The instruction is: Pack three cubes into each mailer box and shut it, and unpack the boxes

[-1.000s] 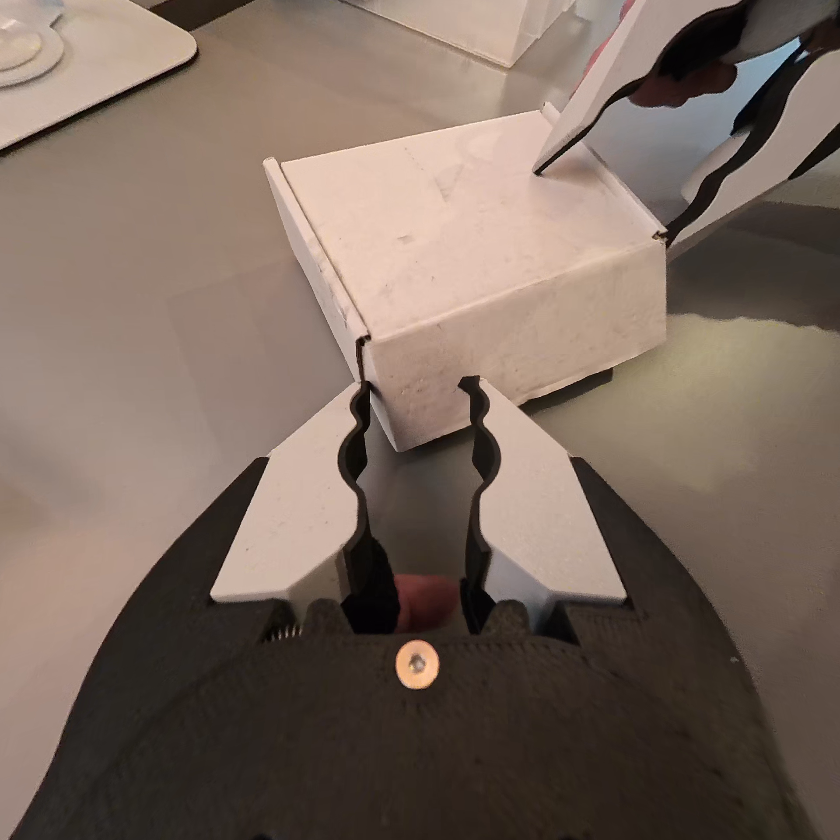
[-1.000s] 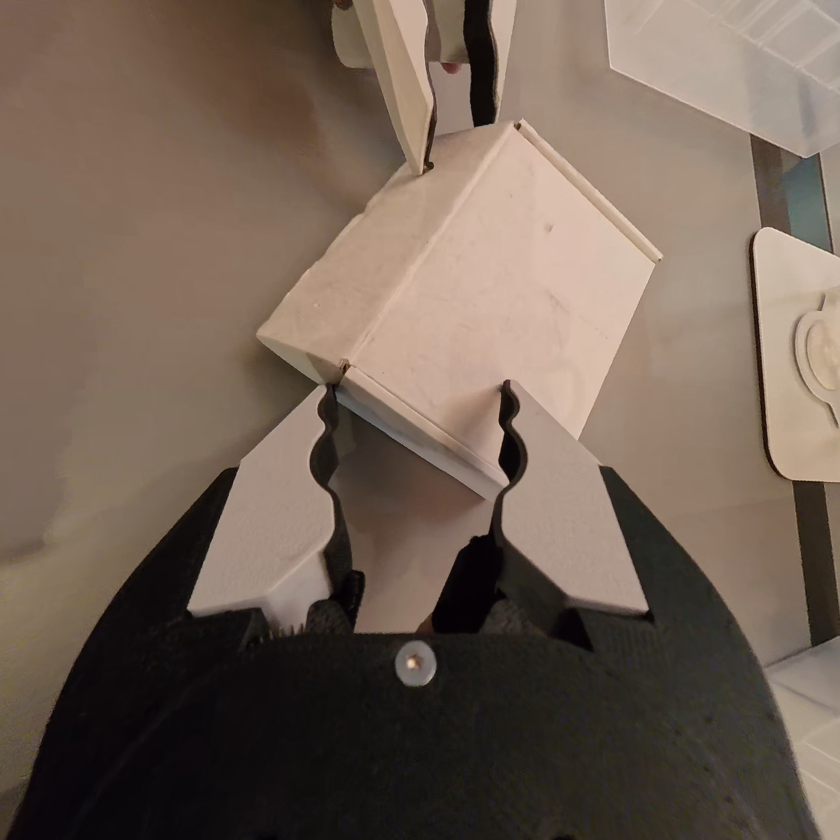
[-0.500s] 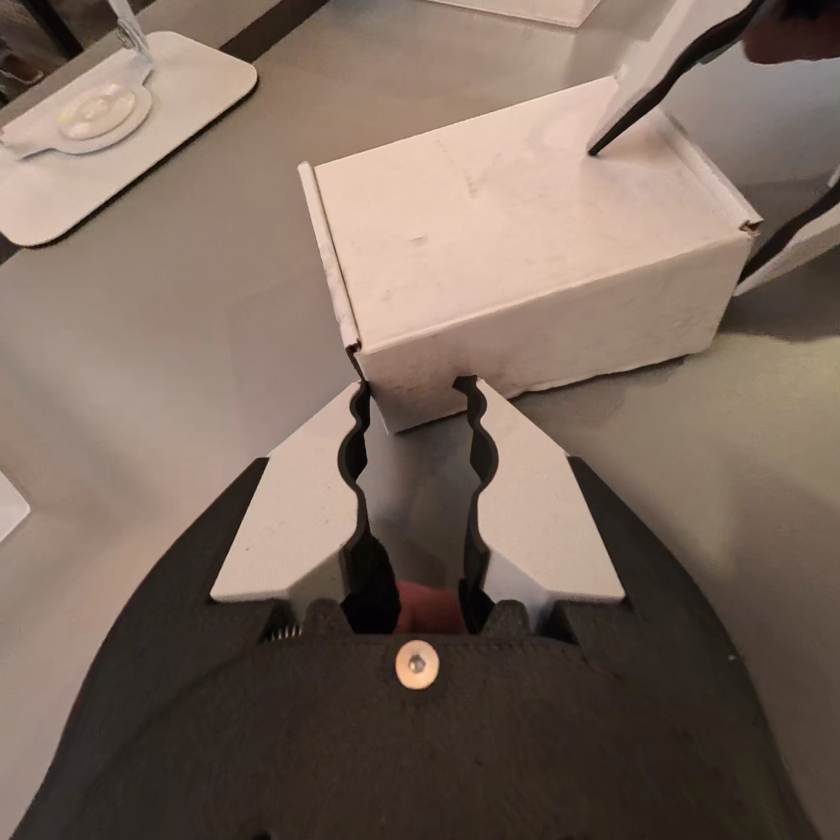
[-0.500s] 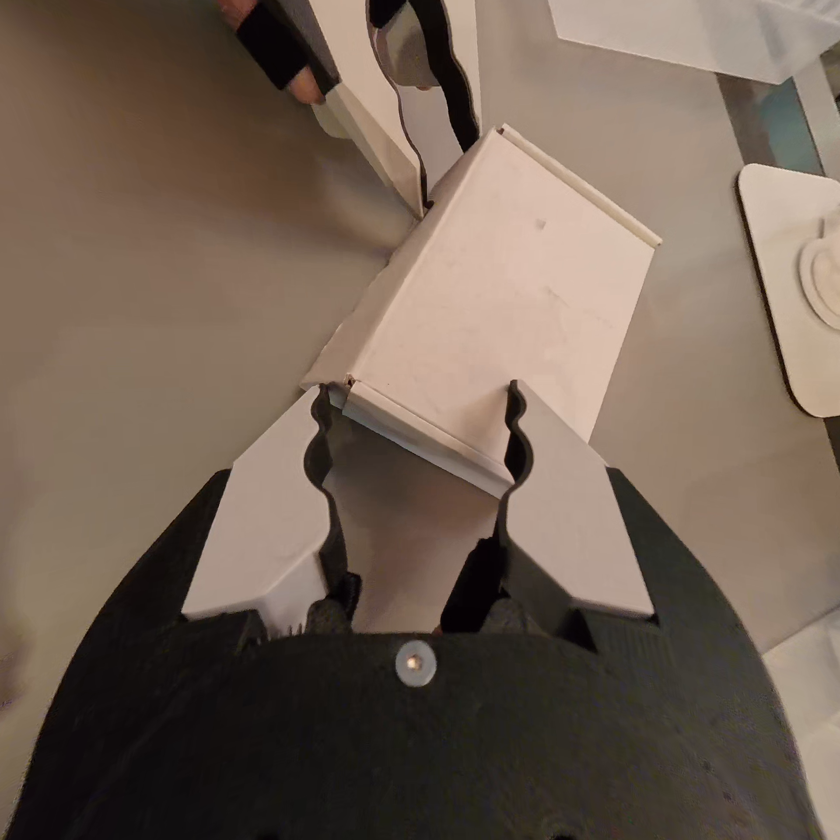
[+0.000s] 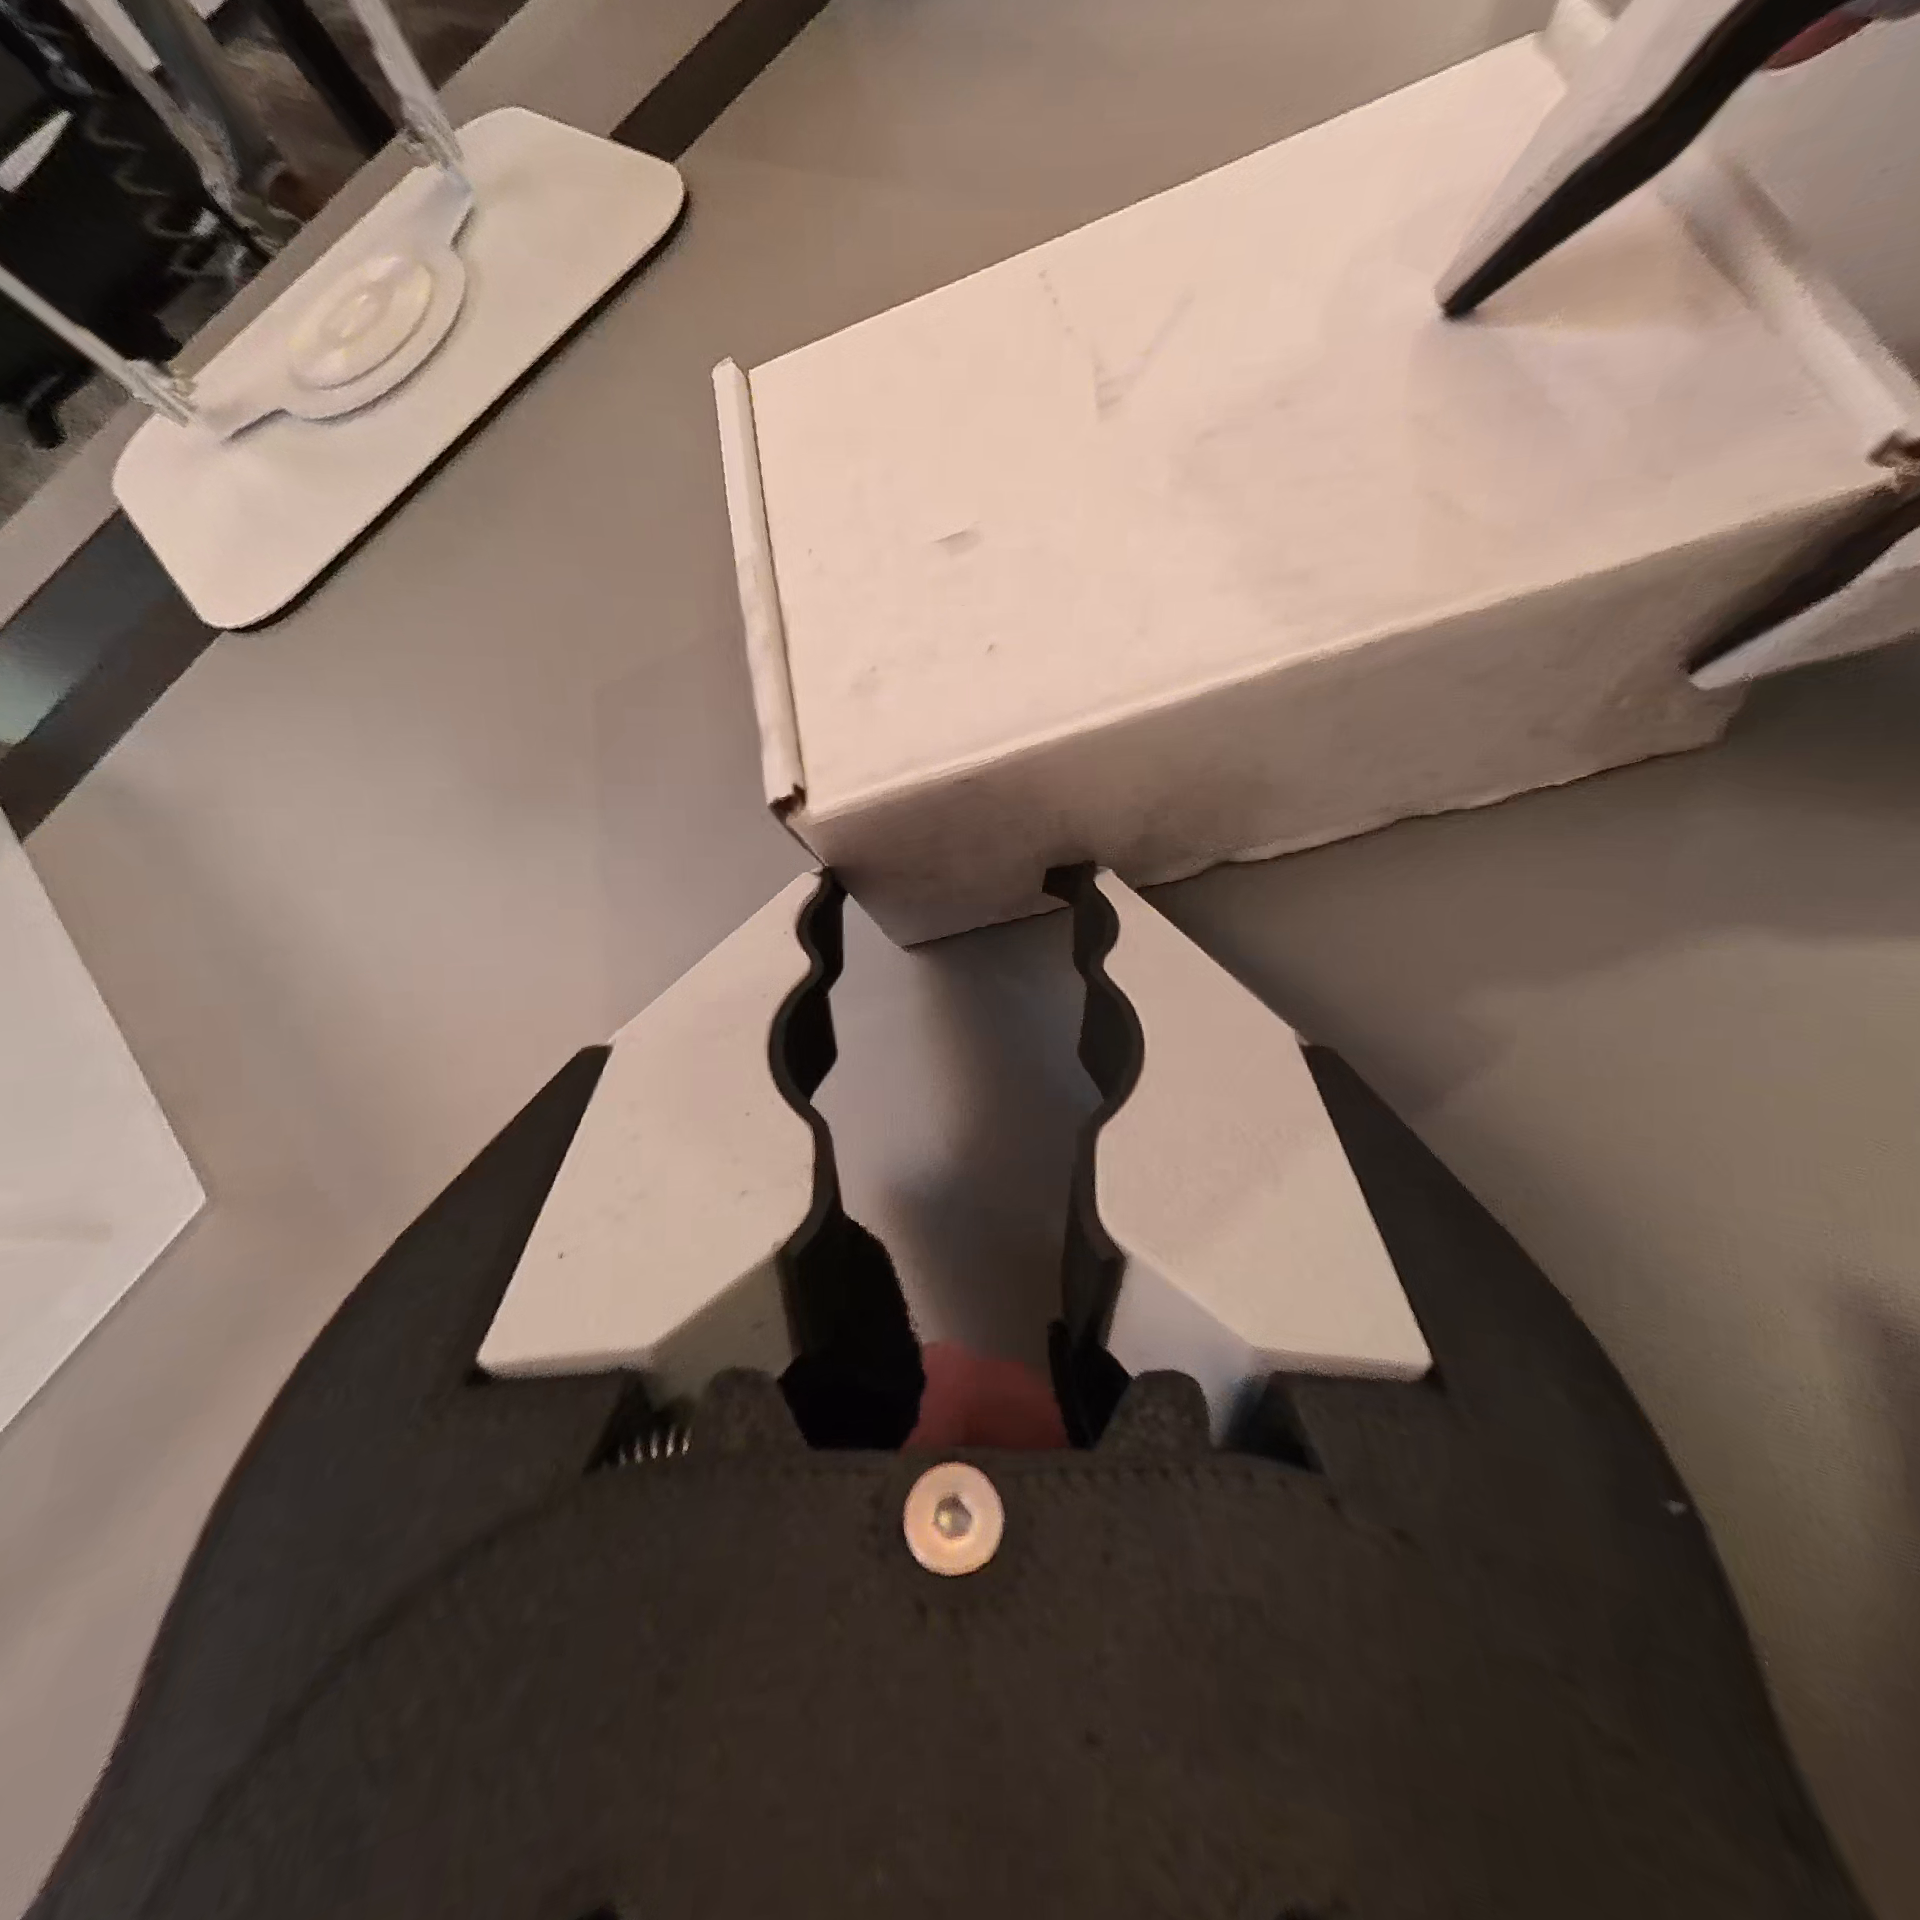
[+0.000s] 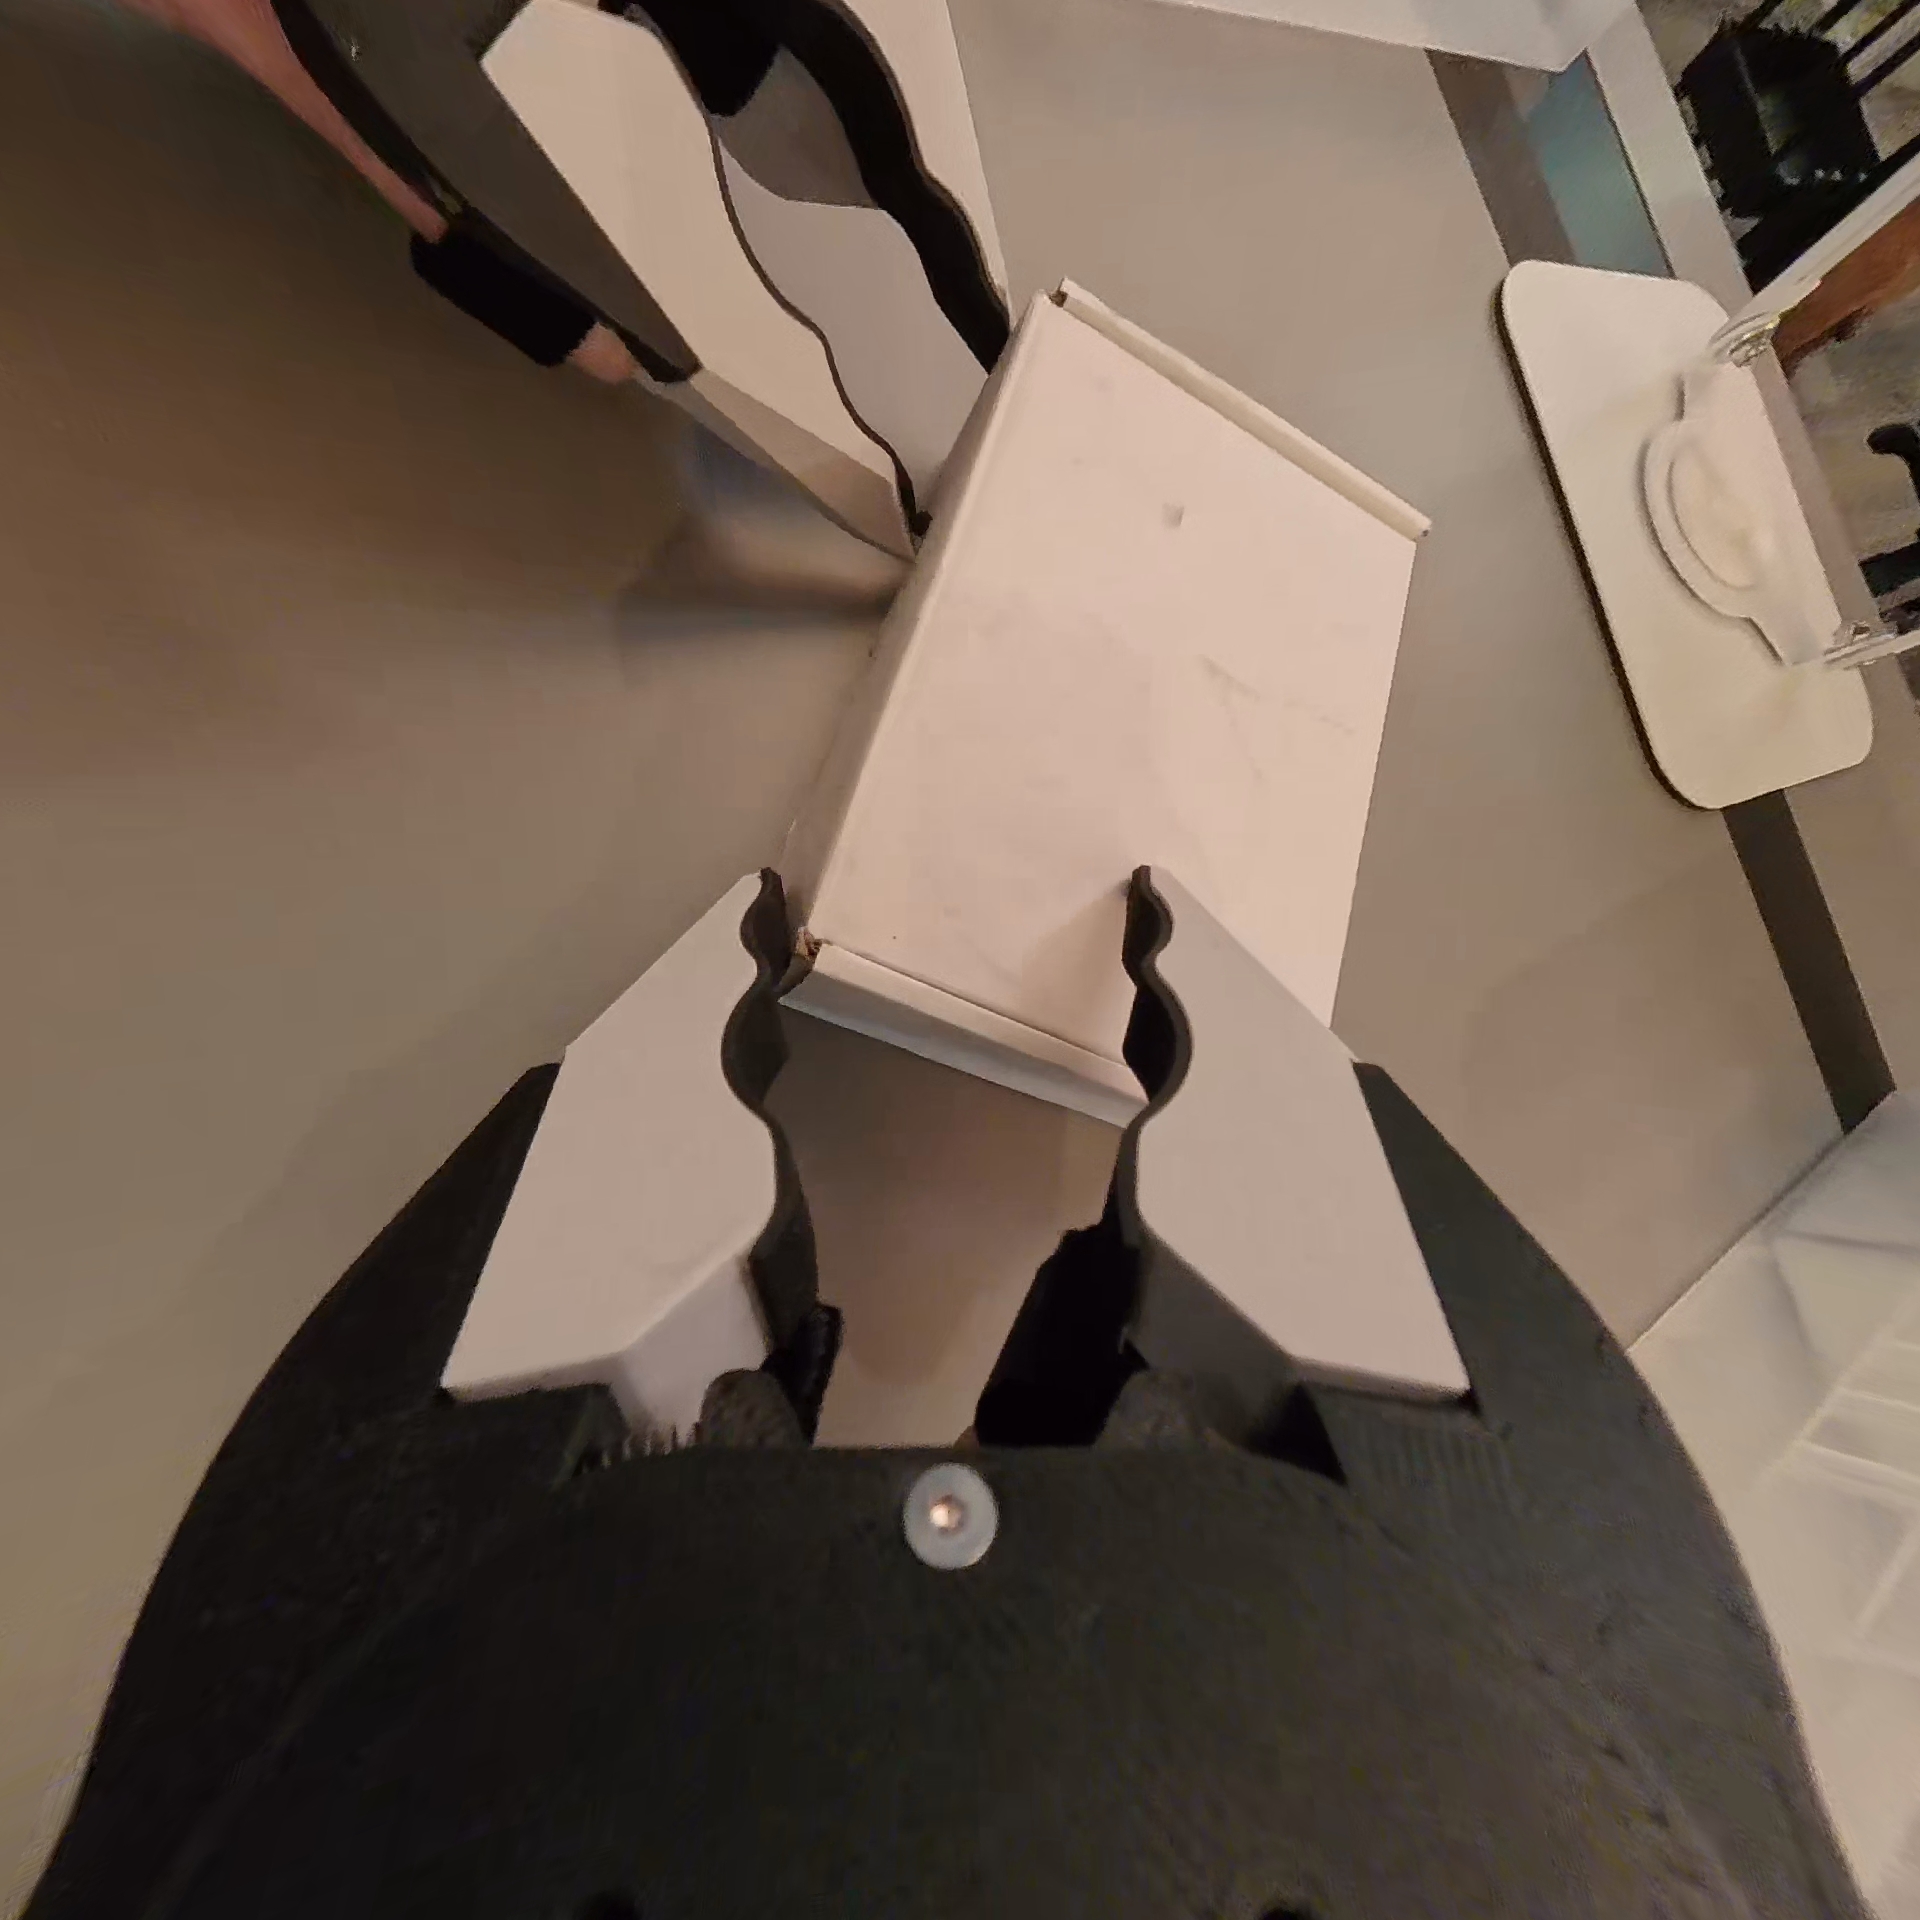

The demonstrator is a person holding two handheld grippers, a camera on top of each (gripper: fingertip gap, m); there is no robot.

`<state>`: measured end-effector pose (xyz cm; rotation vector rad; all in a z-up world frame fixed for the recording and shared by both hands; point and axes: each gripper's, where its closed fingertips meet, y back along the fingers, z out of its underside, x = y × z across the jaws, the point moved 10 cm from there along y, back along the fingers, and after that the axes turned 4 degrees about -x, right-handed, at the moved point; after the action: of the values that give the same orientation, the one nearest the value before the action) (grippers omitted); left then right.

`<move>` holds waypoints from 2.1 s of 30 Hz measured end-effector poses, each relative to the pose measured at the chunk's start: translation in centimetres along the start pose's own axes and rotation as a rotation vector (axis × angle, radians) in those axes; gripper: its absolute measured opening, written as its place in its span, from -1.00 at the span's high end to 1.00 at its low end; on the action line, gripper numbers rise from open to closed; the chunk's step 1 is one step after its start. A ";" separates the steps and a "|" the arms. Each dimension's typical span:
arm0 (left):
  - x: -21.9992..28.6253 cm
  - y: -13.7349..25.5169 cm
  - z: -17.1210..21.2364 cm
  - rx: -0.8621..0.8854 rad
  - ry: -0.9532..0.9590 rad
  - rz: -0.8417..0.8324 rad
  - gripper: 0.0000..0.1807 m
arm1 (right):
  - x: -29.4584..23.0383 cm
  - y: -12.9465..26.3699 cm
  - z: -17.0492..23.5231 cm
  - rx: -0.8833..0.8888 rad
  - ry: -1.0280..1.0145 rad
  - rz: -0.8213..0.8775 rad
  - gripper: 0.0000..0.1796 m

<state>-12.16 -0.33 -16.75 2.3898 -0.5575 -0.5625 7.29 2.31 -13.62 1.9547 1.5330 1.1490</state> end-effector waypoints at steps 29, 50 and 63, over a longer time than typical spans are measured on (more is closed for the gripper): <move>-2.1 -2.1 -0.7 0.027 -0.194 0.251 0.54 | 1.0 -0.7 3.9 -0.046 -0.326 0.113 0.34; -0.7 -1.9 -0.8 0.001 -0.162 0.235 0.52 | 7.0 -0.1 -2.8 -0.275 0.040 -0.035 -0.33; -0.7 -2.0 -0.8 -0.001 -0.172 0.288 0.55 | 8.5 -7.9 -4.4 -0.555 0.270 -0.222 -0.45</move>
<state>-11.76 1.86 -17.28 2.2185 -0.9569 -0.6405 -0.43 11.99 -13.79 1.2760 1.3201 1.5768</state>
